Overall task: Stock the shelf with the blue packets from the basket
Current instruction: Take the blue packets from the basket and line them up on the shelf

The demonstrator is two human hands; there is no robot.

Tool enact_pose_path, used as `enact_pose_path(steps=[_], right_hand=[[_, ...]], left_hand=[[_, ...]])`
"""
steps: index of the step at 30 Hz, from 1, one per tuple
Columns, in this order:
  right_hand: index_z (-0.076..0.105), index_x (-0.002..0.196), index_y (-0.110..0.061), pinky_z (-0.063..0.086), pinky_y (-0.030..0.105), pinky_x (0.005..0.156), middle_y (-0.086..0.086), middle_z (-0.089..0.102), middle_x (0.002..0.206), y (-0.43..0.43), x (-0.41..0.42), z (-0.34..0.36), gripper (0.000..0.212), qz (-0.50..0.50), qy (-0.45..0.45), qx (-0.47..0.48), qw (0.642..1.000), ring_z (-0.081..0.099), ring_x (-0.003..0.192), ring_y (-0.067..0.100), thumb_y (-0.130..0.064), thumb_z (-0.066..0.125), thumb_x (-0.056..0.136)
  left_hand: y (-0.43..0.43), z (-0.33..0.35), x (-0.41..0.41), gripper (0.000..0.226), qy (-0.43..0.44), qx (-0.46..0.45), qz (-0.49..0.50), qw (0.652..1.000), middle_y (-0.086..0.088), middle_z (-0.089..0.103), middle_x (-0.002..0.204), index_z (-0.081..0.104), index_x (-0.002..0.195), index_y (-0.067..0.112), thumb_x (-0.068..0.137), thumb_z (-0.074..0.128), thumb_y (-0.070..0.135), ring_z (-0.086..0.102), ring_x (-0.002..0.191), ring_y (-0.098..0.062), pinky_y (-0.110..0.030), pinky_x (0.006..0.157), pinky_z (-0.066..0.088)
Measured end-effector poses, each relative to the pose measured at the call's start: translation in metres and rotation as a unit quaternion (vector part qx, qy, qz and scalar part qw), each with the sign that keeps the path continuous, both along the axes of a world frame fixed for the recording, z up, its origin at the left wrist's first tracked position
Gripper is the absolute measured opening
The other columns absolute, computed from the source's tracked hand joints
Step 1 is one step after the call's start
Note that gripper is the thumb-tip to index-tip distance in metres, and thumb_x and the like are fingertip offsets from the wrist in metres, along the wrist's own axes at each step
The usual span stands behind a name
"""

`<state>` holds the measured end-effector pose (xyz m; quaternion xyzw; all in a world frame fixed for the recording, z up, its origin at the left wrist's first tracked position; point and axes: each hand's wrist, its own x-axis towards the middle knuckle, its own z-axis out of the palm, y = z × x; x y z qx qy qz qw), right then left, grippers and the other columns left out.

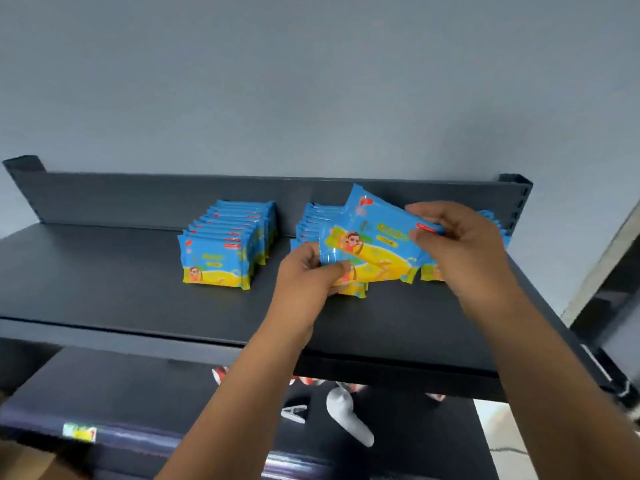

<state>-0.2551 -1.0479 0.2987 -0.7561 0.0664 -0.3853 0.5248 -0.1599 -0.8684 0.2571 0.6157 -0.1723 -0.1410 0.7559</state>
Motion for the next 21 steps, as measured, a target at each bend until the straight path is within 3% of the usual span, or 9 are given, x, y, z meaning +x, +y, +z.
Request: enact_pose_path(steps=[4,10,14,16,19,21], right_hand=[[0.076,0.097,-0.03,0.053,0.014,0.071,-0.018,0.076,0.089,-0.029,-0.02,0.0,0.039,-0.033,-0.016,0.04,0.999,0.068,0.085,0.001,0.007,0.068,0.089],[0.076,0.098,-0.028,0.056,0.022,0.075,-0.005,0.077,0.097,-0.064,-0.04,-0.001,0.037,-0.104,-0.033,0.05,0.993,0.069,0.086,0.007,0.006,0.066,0.088],[0.076,0.103,-0.026,0.056,0.027,0.078,-0.006,0.076,0.101,-0.079,-0.05,-0.007,0.033,-0.155,-0.031,0.043,0.986,0.069,0.091,0.008,0.002,0.066,0.09],[0.075,0.103,-0.029,0.057,0.025,0.078,-0.011,0.075,0.1,-0.083,-0.053,-0.01,0.034,-0.168,-0.03,0.037,0.985,0.069,0.092,0.005,0.001,0.066,0.091],[0.074,0.097,-0.035,0.055,0.016,0.072,-0.022,0.074,0.093,-0.085,-0.057,-0.014,0.04,-0.172,-0.022,0.037,0.984,0.068,0.089,-0.003,0.003,0.064,0.092],[0.074,0.1,-0.031,0.054,0.017,0.072,-0.018,0.075,0.094,-0.087,-0.059,-0.019,0.038,-0.186,-0.021,0.033,0.982,0.068,0.088,-0.003,0.004,0.064,0.092]], left_hand=[[-0.038,0.003,-0.001,0.018,0.001,0.04,-0.048,0.998,-0.006,0.079,0.099,0.071,0.102,0.01,0.088,0.074,-0.001,0.076,0.09,-0.021,-0.04,0.083,0.063],[-0.102,0.002,-0.006,0.022,-0.017,0.097,-0.113,0.989,-0.009,0.077,0.105,0.069,0.101,0.01,0.084,0.076,-0.004,0.074,0.093,-0.021,-0.041,0.085,0.063],[-0.137,-0.013,-0.006,0.025,-0.072,0.139,-0.062,0.986,-0.003,0.075,0.097,0.07,0.093,0.023,0.08,0.079,0.003,0.073,0.094,-0.022,-0.05,0.086,0.062],[-0.148,-0.02,-0.006,0.024,-0.106,0.157,-0.047,0.981,0.004,0.075,0.097,0.07,0.094,0.027,0.08,0.08,0.01,0.072,0.094,-0.017,-0.048,0.087,0.061],[-0.155,-0.03,-0.008,0.018,-0.172,0.217,-0.011,0.961,0.009,0.071,0.1,0.067,0.096,0.03,0.084,0.079,0.023,0.067,0.094,-0.012,-0.043,0.085,0.059],[-0.159,-0.037,-0.008,0.02,-0.223,0.271,0.01,0.936,0.007,0.067,0.104,0.065,0.101,0.03,0.085,0.077,0.036,0.064,0.097,-0.016,-0.044,0.082,0.058]])
